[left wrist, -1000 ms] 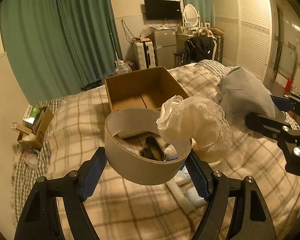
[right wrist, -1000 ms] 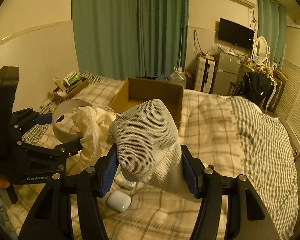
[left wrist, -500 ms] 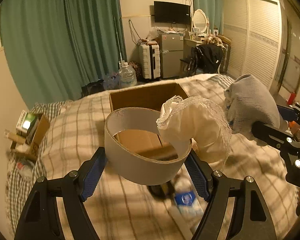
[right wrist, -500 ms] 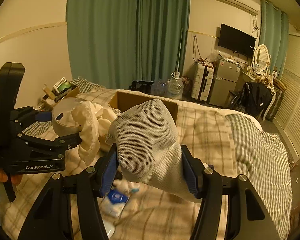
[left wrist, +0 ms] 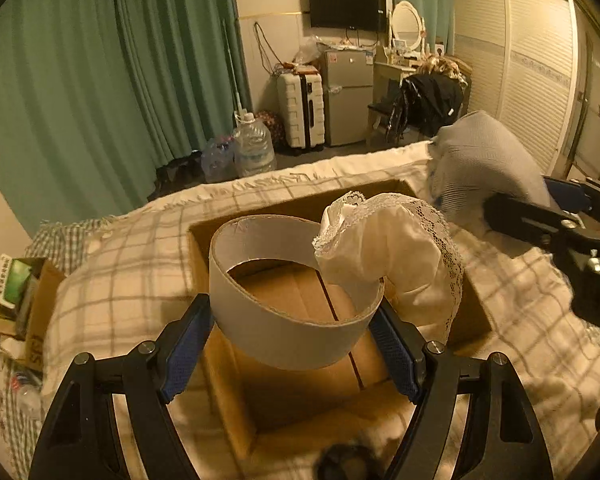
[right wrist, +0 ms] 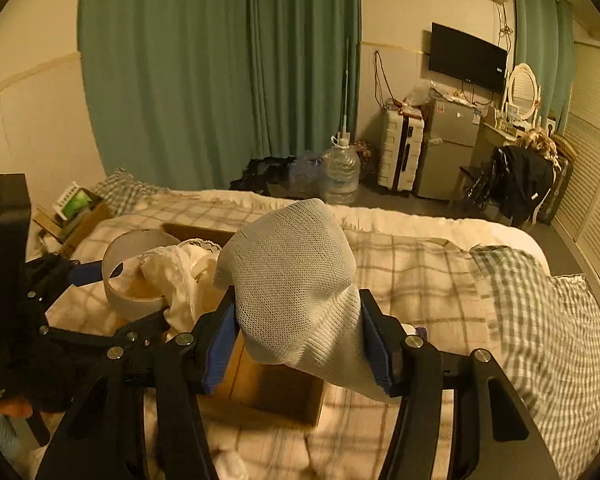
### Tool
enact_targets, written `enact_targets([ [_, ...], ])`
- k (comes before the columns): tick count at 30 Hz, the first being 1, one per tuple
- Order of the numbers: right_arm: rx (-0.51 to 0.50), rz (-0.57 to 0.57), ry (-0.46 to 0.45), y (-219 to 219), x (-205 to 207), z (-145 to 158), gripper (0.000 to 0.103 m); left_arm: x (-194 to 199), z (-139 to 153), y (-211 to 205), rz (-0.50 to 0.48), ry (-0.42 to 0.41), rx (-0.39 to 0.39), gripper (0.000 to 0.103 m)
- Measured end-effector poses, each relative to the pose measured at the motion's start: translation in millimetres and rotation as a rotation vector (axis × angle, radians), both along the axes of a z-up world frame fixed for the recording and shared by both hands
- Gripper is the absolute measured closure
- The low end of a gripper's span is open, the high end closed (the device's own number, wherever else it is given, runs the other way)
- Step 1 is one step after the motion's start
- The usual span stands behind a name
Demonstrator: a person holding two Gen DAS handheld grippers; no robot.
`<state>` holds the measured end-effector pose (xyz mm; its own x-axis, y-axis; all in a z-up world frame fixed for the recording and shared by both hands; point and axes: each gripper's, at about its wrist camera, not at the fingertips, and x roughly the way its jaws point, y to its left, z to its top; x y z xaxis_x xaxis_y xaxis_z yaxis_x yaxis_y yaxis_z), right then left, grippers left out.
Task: Organize objects
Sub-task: 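Carry the sock and tape roll over the cardboard box and open both tools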
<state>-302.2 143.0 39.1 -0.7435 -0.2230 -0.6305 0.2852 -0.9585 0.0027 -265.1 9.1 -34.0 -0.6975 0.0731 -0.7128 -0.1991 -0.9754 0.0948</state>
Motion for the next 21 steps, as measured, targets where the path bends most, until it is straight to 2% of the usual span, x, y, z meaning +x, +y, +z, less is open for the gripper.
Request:
enact_targets([
  [4,-0.012,0.017,-0.026,-5.2,-16.1,-21.9,0.047,-10.5,-15.8,2.0,-0.001,-0.023,0.017,0.023],
  [6,-0.040,0.022,-0.021,-4.7,-16.1,-26.0,0.041,-11.0,-19.4,2.3,-0.014,-0.021,0.028,0.021],
  [8,-0.094,0.009,-0.017,0.7,-14.9,-24.8,0.019,-9.2,-18.6,1.5,-0.002,-0.001,0.035,0.018],
  [9,-0.120,-0.007,-0.003,4.7,-13.2,-20.3,0.007,-6.8,-17.0,-0.1,0.011,0.014,0.039,0.012],
  [10,-0.148,-0.024,0.023,11.4,-7.6,-12.5,0.007,-3.0,-14.7,-0.5,0.016,0.022,0.043,0.003],
  [11,-0.161,-0.024,0.035,15.1,-3.6,-6.1,0.007,1.2,-11.3,-1.4,0.019,0.025,0.048,0.000],
  [16,-0.149,-0.029,0.104,24.1,36.1,43.8,0.007,27.8,18.7,-2.7,0.027,0.041,0.044,0.000],
  [21,-0.091,-0.002,0.135,25.2,93.7,91.2,0.007,74.2,61.8,-5.3,0.043,0.075,0.043,0.000],
])
